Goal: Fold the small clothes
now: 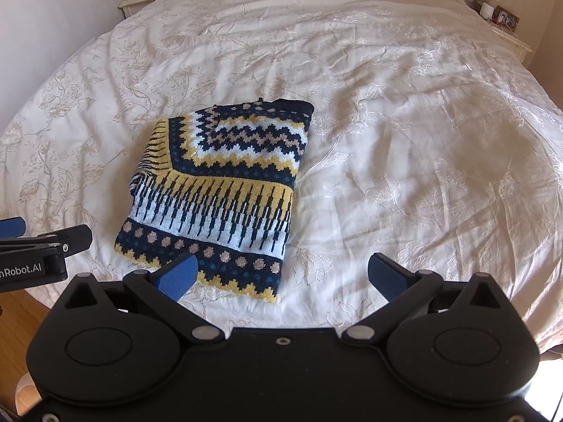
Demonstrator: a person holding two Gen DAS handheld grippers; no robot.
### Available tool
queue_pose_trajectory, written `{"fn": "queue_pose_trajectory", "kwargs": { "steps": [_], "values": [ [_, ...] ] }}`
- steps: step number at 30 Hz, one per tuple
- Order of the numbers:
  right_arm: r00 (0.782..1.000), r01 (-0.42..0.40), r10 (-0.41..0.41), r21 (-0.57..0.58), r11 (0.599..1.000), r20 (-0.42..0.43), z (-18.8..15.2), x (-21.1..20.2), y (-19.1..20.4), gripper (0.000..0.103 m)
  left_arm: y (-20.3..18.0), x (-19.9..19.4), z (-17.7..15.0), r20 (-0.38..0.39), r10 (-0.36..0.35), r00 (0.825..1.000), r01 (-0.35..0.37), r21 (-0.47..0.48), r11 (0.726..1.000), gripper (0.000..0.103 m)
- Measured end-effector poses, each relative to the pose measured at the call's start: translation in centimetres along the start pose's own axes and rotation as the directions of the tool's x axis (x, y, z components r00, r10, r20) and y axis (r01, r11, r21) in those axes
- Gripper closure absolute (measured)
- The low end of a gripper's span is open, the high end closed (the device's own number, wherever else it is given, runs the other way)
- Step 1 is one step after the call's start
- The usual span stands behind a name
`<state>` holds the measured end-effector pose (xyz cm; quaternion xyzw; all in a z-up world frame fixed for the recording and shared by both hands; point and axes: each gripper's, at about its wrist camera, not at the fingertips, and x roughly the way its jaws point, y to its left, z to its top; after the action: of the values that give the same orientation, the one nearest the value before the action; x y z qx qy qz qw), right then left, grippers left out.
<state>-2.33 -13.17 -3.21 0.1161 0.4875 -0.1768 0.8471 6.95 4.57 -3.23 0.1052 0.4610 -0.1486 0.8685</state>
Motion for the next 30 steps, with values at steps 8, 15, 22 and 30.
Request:
{"fn": "queue_pose_trajectory", "kwargs": {
  "steps": [8,15,22,30],
  "values": [
    [0.999,-0.011,0.009,0.05,0.999,0.042,0.2,-1.8,-1.2,0.001,-1.6,-2.1,0.3,0.048,0.099,0.994,-0.099,0.012,0.995,0.001],
    [0.996,-0.005,-0.001,0.075,0.997,0.084,0.5,-2.6,-1.3,0.001,-1.7,-2.3,0.7,0.025,0.067,0.997,-0.066,-0.025,0.997,0.001],
    [0.997,0.0,-0.006,0.065,0.998,0.081,0.7,-2.6,-0.8,0.001,-2.1,-2.4,0.9,0.029,0.102,0.994,-0.102,0.009,0.995,0.001],
    [0.995,0.041,-0.046,0.056,0.998,0.089,0.5,-2.6,-0.3,0.001,-2.3,-2.6,0.6,0.029,0.128,0.991,-0.129,0.035,0.991,0.001]
  ]
}}
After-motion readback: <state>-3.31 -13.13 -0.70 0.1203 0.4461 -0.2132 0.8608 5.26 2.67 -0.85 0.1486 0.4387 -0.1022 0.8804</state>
